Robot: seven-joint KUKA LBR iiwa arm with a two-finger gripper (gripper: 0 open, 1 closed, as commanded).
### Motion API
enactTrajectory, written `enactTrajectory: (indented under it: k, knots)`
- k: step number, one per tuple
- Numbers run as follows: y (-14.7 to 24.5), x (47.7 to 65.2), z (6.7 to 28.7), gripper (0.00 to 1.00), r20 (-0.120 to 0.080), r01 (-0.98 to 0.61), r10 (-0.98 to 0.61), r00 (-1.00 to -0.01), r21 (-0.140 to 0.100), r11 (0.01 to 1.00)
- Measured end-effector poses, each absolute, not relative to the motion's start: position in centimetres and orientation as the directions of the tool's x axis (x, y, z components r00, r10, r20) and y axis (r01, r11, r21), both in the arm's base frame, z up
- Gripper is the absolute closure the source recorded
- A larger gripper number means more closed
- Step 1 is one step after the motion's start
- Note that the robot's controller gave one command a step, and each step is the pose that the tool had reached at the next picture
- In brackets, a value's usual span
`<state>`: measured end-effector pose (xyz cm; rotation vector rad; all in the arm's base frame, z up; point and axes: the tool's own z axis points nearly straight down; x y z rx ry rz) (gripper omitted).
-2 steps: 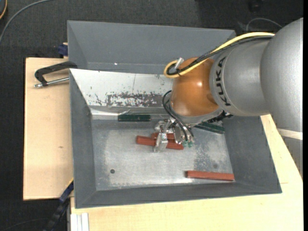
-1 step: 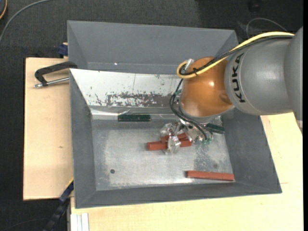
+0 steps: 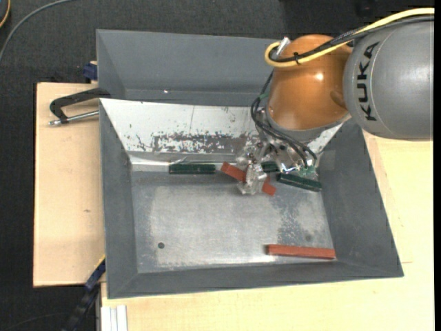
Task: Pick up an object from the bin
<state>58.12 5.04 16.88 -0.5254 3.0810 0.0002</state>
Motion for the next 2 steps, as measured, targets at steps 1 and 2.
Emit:
enactTrajectory:
  k: [1, 2]
  knots:
    - [2.8, 58.2, 6.7, 1.00, 0.004, -0.161, -0.161, -0.987, 0.002, 0.987]
    - [4.1, 59.6, 22.1, 1.00, -0.016, -0.199, -0.199, -0.980, -0.001, 0.980]
